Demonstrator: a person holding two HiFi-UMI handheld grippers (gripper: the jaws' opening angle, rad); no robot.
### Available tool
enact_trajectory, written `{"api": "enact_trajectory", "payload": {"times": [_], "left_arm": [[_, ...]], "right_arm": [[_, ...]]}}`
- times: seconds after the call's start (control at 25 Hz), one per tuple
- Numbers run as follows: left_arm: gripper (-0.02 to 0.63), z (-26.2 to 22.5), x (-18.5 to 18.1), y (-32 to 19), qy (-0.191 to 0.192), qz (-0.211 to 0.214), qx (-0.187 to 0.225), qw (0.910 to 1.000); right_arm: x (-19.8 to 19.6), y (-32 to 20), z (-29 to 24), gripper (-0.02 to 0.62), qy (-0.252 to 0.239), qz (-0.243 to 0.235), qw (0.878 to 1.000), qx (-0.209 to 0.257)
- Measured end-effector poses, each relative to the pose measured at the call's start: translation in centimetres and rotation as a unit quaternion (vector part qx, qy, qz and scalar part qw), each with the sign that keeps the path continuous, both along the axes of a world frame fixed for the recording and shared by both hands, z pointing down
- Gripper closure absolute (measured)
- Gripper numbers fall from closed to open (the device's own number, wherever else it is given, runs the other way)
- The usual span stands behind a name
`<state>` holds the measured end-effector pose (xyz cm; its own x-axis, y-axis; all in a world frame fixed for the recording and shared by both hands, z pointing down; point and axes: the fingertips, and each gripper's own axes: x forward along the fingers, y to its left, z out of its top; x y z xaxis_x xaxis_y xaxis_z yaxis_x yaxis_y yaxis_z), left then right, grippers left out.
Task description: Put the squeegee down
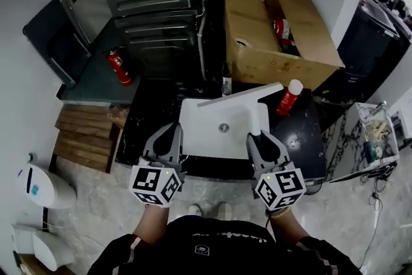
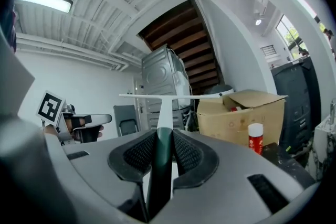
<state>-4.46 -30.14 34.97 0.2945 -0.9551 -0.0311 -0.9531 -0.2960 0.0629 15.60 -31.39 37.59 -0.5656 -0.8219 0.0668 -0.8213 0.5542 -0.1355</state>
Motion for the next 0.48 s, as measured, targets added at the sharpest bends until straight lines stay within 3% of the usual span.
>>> {"api": "enact_trajectory", "payload": {"times": [0.48], "left_arm": [[0.594,2.3,-14.6,2.2,0.002,-0.125,-0.018,0.9920]], "right_arm": [[-17.4,-2.2,2.6,0.472,0.015,-0.134,0.991,-0.021]]}}
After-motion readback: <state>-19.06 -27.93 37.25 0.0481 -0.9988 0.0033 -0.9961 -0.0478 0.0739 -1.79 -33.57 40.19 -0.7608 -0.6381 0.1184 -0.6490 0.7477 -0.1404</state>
